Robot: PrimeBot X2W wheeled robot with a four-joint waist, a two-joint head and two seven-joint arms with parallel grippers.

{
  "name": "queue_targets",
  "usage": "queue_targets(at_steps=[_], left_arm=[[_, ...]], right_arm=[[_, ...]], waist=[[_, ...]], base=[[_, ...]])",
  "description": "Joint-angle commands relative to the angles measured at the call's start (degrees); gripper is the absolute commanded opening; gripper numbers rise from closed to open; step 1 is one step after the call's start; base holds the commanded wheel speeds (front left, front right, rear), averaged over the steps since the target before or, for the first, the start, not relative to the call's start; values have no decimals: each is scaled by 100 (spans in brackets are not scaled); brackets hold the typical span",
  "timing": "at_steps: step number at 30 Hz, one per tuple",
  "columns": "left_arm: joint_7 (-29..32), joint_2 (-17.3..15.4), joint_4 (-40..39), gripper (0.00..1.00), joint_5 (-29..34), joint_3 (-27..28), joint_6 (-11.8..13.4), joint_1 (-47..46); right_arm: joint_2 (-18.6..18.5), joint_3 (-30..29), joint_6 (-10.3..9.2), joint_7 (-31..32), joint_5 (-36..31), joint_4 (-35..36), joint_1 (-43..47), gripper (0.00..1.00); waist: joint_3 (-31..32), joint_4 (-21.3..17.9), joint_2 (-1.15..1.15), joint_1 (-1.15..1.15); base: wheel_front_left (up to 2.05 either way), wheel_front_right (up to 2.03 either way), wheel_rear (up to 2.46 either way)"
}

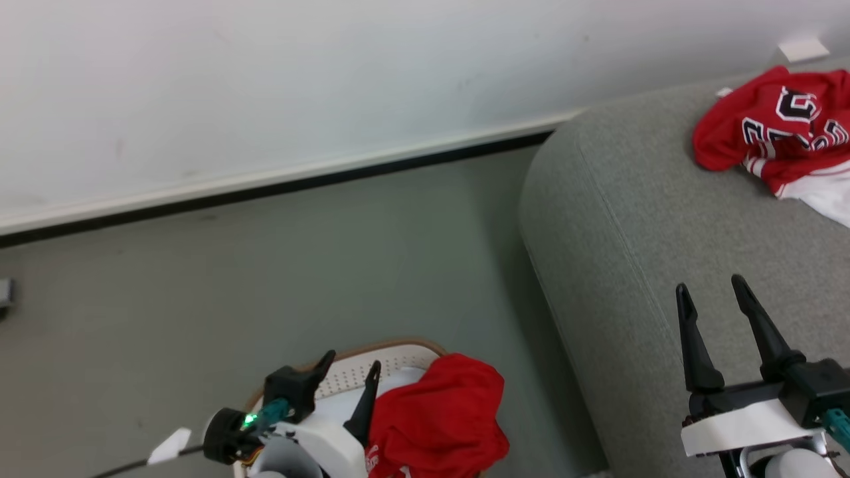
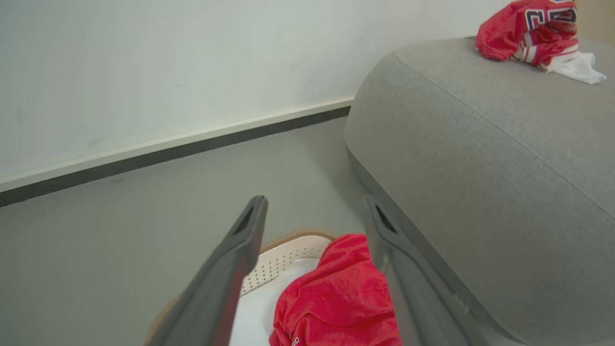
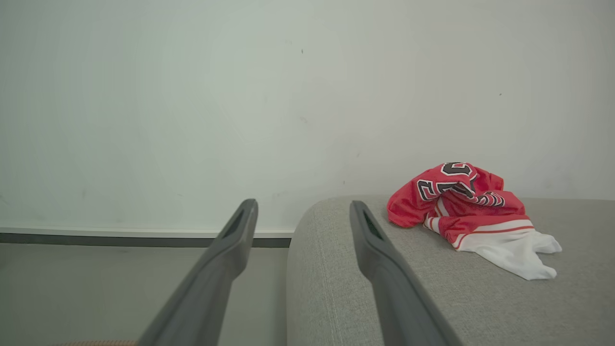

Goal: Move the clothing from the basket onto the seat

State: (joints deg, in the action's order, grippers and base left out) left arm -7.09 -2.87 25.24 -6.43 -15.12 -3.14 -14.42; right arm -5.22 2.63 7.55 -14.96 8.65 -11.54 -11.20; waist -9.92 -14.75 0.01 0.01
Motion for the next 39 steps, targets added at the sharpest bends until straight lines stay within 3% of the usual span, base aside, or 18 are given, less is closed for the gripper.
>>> queue_targets(at_steps=[1, 8, 21, 29, 39], left_arm=[[145, -31, 202, 100, 81, -45, -36, -137], [709, -29, 1323, 100, 124, -283, -71, -755], [1154, -162, 3112, 100, -37, -246, -70, -1960], [1285, -466, 3714, 100, 140, -338, 59, -2726], [1141, -511, 4097, 100, 213, -527, 35, -3270]], right_arm=[[18, 12, -13, -11, 42, 39, -121, 100], [108, 73, -13, -11, 74, 228, -416, 100], [247, 207, -13, -11, 211, 614, -902, 100], [250, 277, -13, -11, 405, 891, -1122, 100], [251, 351, -13, -11, 601, 1048, -1312, 100]], waist=[[-327, -270, -1, -1], [-995, -574, -1, -1], [-2339, -851, -1, -1], [-3205, -858, -1, -1], [-3842, -844, -1, -1]], base=[[0, 0, 0], [0, 0, 0], [0, 0, 0], [0, 0, 0], [0, 0, 0]])
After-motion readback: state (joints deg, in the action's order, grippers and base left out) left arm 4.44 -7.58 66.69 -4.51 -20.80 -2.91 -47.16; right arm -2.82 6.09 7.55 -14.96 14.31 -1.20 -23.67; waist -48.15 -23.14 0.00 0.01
